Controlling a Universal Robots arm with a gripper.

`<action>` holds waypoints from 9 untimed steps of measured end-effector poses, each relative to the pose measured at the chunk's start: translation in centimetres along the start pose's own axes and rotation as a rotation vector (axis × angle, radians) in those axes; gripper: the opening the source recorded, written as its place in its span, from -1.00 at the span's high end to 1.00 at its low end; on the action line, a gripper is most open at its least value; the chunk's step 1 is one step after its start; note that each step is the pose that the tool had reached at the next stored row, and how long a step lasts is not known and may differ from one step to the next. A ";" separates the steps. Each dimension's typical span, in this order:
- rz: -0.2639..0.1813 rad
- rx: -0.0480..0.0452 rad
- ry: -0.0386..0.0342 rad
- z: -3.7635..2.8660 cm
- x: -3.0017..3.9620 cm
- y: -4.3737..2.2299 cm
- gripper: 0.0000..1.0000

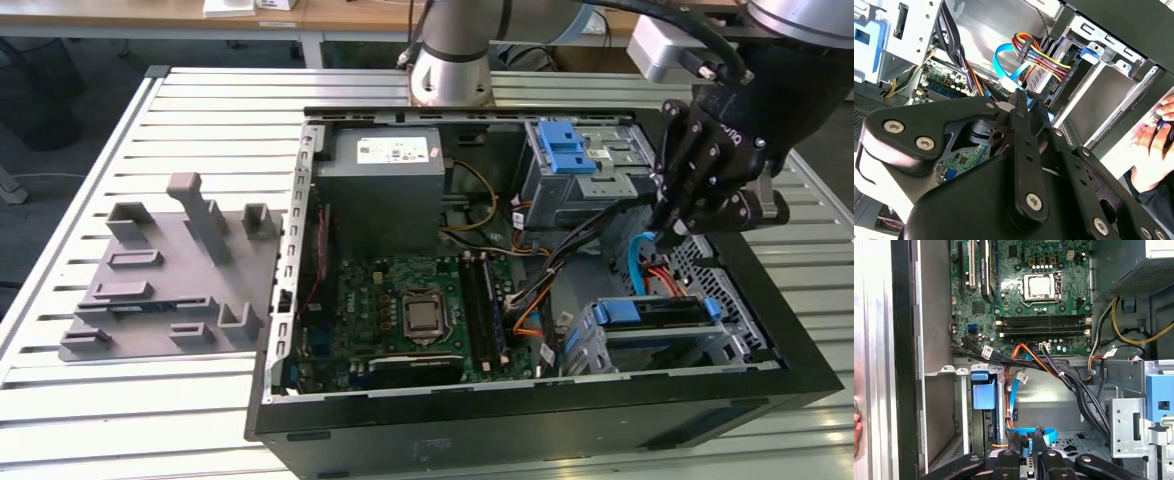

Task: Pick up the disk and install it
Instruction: 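Insert the second disk wire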

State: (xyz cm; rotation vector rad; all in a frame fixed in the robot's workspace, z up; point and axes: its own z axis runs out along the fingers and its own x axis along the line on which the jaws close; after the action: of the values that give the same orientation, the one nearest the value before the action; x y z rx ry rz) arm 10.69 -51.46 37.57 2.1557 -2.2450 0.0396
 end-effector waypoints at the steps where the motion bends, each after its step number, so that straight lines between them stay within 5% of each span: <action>1: 0.000 0.0001 0.0027 0.08 -0.01 0.00 0.51; 5: 0.000 0.0009 0.0230 0.38 -0.02 0.00 0.51; 9: 0.000 0.0021 0.0530 0.68 -0.04 0.00 0.51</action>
State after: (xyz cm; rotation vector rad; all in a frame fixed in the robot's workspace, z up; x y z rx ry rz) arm 10.69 -51.44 36.88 2.1293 -2.2176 0.0980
